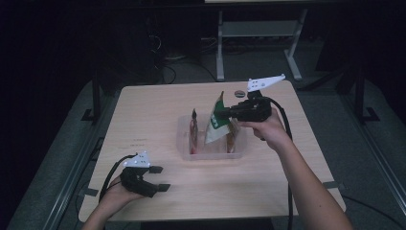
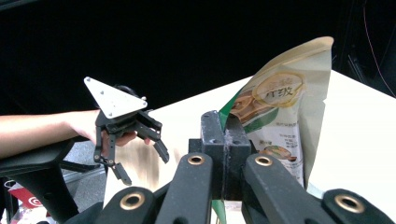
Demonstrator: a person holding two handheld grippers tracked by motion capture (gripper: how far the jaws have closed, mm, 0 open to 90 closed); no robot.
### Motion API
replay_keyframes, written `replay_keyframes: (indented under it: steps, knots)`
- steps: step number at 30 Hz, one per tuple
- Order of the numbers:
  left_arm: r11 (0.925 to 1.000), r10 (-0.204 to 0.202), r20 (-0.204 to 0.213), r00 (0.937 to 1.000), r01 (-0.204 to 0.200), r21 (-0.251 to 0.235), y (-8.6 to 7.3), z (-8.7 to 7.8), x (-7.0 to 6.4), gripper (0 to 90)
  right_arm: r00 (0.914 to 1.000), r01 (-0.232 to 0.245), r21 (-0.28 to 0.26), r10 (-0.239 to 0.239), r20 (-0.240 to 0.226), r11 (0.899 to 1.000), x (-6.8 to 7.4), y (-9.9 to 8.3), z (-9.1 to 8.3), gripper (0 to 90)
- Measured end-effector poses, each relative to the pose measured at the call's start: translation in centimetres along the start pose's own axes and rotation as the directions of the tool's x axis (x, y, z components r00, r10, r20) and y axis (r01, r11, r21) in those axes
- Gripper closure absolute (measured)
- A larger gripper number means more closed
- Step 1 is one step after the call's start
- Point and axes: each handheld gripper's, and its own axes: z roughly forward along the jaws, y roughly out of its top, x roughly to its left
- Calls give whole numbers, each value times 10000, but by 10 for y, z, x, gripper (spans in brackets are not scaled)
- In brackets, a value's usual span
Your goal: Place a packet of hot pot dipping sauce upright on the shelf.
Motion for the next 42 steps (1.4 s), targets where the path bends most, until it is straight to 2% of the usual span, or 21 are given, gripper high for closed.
replay_keyframes:
  steps: [12, 14, 25, 33, 39, 42]
  knots:
    - [10000, 3, 3, 10000, -3, 82, 0, 1, -1, 238, 9999, -134, 404, 134, 5, 9991, -17, 0, 9, 900]
    - [9999, 22, -4, 10000, -22, 106, 0, 1, 0, 238, 9997, -198, 498, 192, 115, 9986, -20, -2, 10, 900]
    - [9998, -77, 26, 10000, 76, 177, 0, 2, -1, 238, 9974, -599, 426, 581, 431, 9973, -31, -12, -8, 900]
    - [9997, -88, 21, 10000, 87, 237, 0, 3, 0, 236, 9954, -755, 383, 730, 625, 9964, -35, -18, -21, 900]
    - [9997, -98, 21, 9999, 97, 239, 0, 3, 0, 236, 9961, -612, 396, 585, 664, 9973, -32, -13, -23, 900]
    - [9997, -97, 36, 9999, 96, 242, 0, 3, 0, 236, 9965, -456, 621, 410, 735, 9970, -29, -8, -20, 900]
